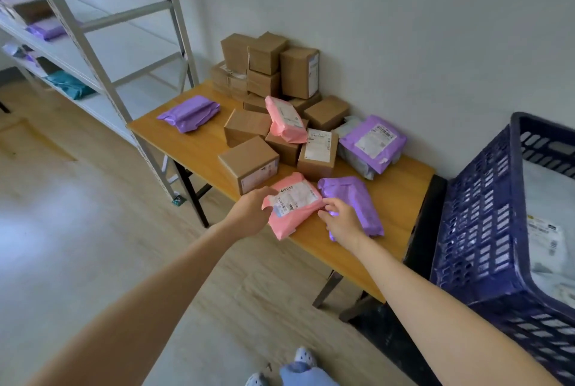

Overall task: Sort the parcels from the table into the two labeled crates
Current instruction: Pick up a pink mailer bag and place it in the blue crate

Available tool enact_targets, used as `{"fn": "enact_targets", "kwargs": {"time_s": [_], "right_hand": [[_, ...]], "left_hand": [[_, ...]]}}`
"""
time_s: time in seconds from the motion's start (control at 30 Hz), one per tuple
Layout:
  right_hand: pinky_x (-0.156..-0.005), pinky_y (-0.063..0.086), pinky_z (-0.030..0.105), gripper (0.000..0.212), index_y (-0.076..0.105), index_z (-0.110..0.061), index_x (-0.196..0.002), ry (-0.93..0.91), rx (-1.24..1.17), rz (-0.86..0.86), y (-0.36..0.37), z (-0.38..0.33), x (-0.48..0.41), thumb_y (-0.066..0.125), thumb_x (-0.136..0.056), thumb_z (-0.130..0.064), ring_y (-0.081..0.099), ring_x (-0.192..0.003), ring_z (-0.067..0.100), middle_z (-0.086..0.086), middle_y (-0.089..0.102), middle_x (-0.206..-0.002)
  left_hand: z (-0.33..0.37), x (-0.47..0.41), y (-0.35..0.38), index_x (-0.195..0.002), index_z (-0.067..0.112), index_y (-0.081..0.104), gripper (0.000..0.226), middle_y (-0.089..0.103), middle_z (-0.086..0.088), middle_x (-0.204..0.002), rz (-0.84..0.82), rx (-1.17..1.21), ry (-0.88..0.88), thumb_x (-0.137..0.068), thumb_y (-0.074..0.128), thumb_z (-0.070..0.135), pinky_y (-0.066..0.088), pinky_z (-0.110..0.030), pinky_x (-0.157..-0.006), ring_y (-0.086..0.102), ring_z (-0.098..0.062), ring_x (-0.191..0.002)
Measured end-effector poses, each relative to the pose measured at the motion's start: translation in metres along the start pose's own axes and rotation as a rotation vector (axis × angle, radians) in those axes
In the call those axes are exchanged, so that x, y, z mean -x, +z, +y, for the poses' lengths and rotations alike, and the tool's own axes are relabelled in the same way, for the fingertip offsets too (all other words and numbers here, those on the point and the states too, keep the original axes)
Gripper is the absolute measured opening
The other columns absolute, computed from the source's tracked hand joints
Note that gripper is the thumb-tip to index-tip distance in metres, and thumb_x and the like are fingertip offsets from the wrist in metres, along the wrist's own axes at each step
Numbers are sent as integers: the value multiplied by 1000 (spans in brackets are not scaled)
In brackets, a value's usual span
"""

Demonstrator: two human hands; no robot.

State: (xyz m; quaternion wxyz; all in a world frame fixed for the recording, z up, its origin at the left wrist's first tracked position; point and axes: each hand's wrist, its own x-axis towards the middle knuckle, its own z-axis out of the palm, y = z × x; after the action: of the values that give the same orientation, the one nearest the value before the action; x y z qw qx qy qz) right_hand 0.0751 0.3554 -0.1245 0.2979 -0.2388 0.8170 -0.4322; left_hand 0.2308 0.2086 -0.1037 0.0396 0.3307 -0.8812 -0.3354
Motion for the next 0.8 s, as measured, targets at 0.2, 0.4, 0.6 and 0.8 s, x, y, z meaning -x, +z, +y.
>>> {"fn": "enact_targets", "kwargs": {"time_s": [0.2, 0.4, 0.6, 0.8], "right_hand": [[-98, 47, 41, 33, 57, -5, -125, 75, 64, -16, 24, 26, -22, 60, -92, -6, 53, -120, 25, 15, 57, -128], [-87, 36, 15, 35, 55, -4, -126, 20, 152, -43, 33, 36, -61, 59, -92, -3, 54, -116, 24, 13, 55, -130], [-104, 30, 22, 55, 42, -9, -141, -102, 327, -108, 33, 47, -101, 62, -90, -7, 35, -137, 20, 10, 34, -146], [-102, 42, 36, 57, 45, -12, -140, -120, 352, -165, 34, 52, -137, 65, -87, -7, 43, -128, 22, 9, 43, -139]], "left_hand": [[-31, -33, 17, -141, 16, 44, 46, 46, -7, -146, -169, -102, -87, -95, 50, 10, 38, -33, -102, 45, -26, -130], [-47, -69, 34, -146, 14, 35, 53, 50, -10, -141, -247, -176, -219, -96, 52, 20, 46, -36, -93, 52, -29, -123], [-55, -89, 62, -145, 1, 17, 65, 55, -18, -127, -234, -69, -481, -95, 54, 22, 46, -37, -77, 57, -35, -111], [-56, -100, 83, -131, -2, 47, 42, 61, -14, -110, -280, 263, -726, -94, 54, 16, 49, -34, -74, 60, -29, -96]]}}
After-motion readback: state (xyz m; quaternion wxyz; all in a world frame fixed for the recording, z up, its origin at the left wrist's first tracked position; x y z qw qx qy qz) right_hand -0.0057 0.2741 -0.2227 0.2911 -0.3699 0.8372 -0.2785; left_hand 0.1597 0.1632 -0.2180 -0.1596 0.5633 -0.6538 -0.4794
